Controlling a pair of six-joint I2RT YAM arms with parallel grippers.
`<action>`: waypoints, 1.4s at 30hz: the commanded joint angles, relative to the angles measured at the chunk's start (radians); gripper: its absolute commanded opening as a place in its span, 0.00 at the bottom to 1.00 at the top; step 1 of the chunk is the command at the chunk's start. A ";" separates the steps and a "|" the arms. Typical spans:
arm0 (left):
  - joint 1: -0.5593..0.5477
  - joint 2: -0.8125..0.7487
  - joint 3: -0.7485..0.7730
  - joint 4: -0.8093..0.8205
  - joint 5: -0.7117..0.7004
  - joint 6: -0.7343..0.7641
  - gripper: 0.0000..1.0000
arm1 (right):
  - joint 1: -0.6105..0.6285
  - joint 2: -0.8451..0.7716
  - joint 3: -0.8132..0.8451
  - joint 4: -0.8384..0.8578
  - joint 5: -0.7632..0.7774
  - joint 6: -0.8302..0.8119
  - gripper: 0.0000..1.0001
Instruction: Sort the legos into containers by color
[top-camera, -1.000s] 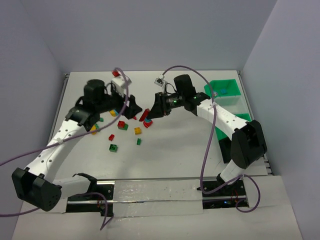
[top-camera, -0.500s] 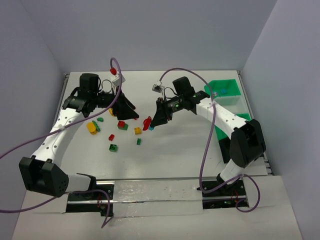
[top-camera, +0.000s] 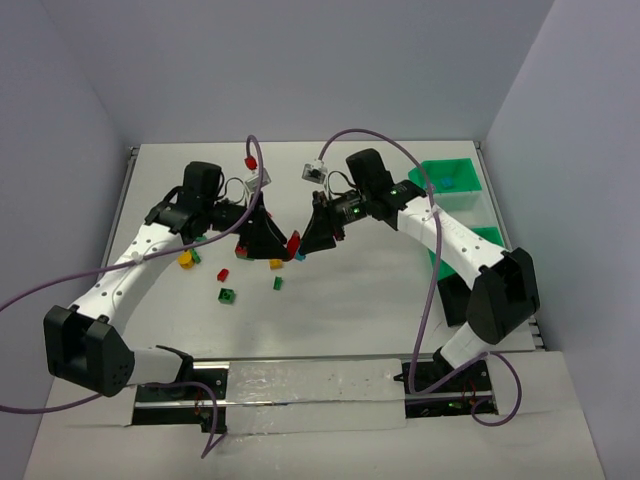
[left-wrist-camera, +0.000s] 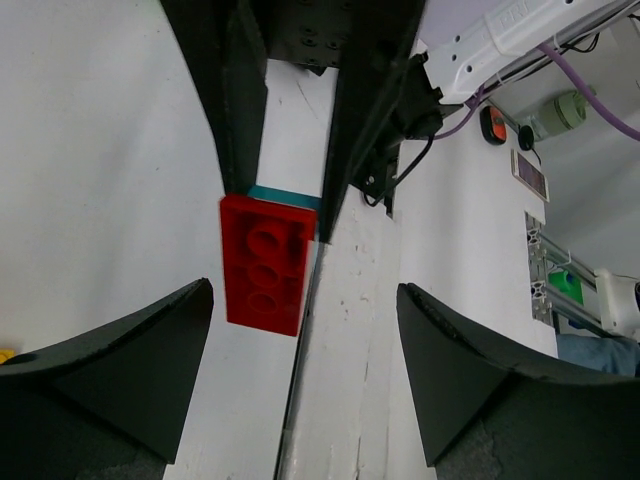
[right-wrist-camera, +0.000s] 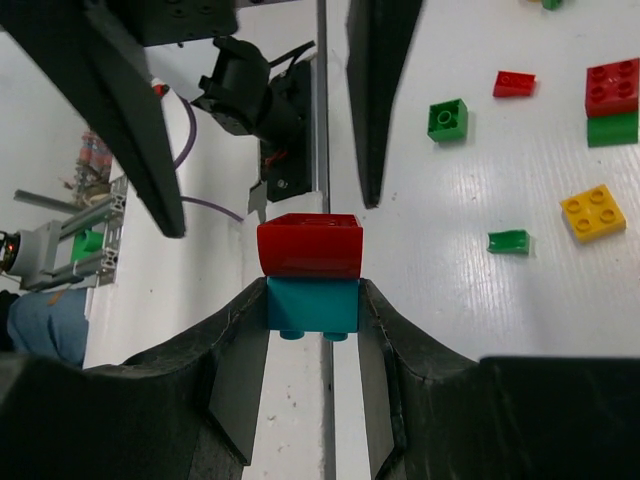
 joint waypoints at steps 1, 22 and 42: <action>-0.020 0.001 0.001 0.081 -0.013 -0.045 0.83 | 0.036 -0.066 0.059 -0.034 -0.021 -0.048 0.00; -0.022 0.021 0.028 0.032 0.064 0.031 0.01 | 0.041 -0.058 0.048 -0.127 0.035 -0.139 0.00; 0.076 0.042 0.095 0.252 -0.416 -0.083 0.00 | -0.507 0.026 0.172 -0.157 0.647 -0.177 0.00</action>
